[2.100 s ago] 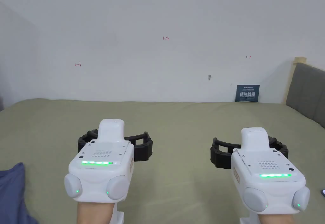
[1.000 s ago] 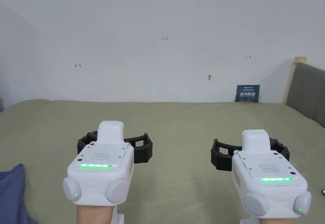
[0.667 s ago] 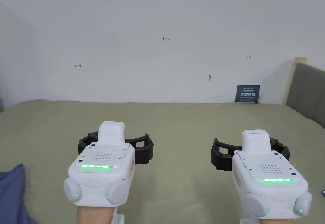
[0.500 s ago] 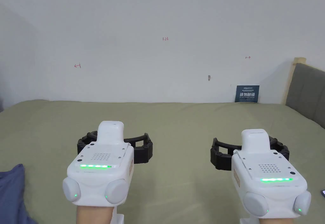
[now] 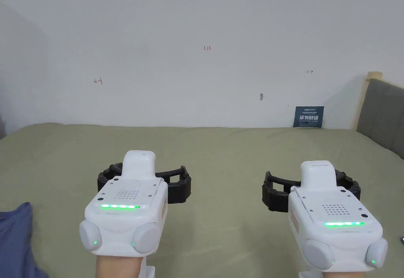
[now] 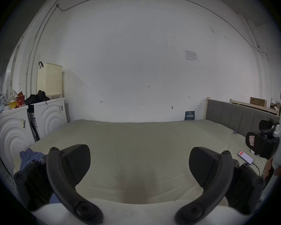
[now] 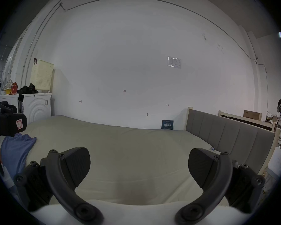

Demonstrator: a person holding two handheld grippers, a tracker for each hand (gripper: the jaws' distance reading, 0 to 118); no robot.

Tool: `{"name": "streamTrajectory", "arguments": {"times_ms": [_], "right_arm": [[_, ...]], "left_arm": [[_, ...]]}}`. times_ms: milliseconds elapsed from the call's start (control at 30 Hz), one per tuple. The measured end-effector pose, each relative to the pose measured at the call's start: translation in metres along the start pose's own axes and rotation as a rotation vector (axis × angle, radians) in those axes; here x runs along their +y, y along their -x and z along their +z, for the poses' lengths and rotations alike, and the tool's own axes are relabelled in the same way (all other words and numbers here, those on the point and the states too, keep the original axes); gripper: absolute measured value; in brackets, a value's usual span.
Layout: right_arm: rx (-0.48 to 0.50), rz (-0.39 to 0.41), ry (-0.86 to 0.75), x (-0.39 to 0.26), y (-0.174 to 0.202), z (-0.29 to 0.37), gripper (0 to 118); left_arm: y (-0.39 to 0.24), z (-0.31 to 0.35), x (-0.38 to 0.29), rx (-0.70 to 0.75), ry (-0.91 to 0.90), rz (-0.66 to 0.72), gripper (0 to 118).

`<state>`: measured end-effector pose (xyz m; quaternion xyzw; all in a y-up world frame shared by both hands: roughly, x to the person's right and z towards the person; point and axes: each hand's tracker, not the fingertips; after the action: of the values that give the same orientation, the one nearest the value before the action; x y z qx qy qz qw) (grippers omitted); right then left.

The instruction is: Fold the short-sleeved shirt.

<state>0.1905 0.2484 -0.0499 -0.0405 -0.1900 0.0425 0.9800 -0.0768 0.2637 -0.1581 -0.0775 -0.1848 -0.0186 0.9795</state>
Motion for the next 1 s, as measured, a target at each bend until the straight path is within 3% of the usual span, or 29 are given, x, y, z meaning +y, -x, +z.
{"name": "streamTrajectory", "arguments": {"times_ms": [1000], "right_arm": [[-0.005,0.000,0.000,-0.0007,-0.0002,0.0001,118]], "left_arm": [[0.0006,0.0002,-0.0009,-0.004,-0.002,-0.002,118]]}}
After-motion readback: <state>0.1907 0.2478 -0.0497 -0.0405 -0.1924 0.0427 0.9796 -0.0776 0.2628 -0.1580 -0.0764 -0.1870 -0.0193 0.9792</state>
